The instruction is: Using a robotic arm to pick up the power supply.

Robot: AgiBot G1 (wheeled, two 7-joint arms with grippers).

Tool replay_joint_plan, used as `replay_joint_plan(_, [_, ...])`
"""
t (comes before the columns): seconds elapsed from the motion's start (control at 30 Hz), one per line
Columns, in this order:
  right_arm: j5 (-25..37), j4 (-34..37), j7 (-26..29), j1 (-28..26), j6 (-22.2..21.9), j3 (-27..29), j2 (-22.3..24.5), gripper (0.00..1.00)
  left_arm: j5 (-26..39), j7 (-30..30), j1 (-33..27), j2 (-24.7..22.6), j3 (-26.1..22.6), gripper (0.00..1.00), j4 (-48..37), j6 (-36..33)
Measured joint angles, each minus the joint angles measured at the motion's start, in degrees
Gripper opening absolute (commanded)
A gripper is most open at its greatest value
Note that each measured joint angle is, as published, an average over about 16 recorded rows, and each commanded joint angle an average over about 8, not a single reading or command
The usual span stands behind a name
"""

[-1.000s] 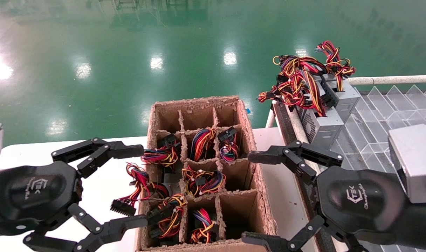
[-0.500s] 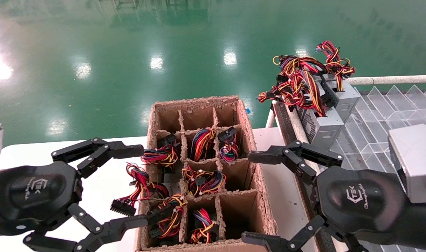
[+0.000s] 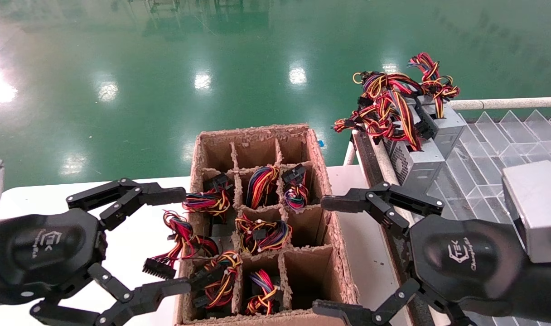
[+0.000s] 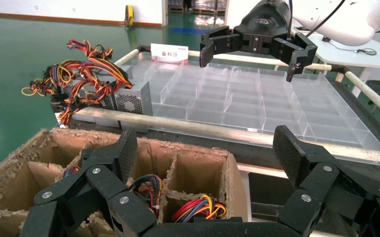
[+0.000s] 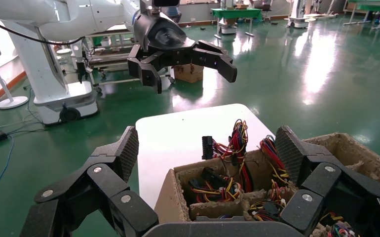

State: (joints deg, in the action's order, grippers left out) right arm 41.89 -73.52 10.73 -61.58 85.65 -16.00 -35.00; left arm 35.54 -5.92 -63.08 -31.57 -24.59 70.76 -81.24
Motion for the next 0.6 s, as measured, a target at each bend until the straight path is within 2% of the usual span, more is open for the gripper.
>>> replay_joint_plan(0.6, [0.0,0.0,0.0,0.0,0.0,0.0,0.0,1.0,0.0,0.0,0.0,0.0,0.0,1.0,0.0,0.0])
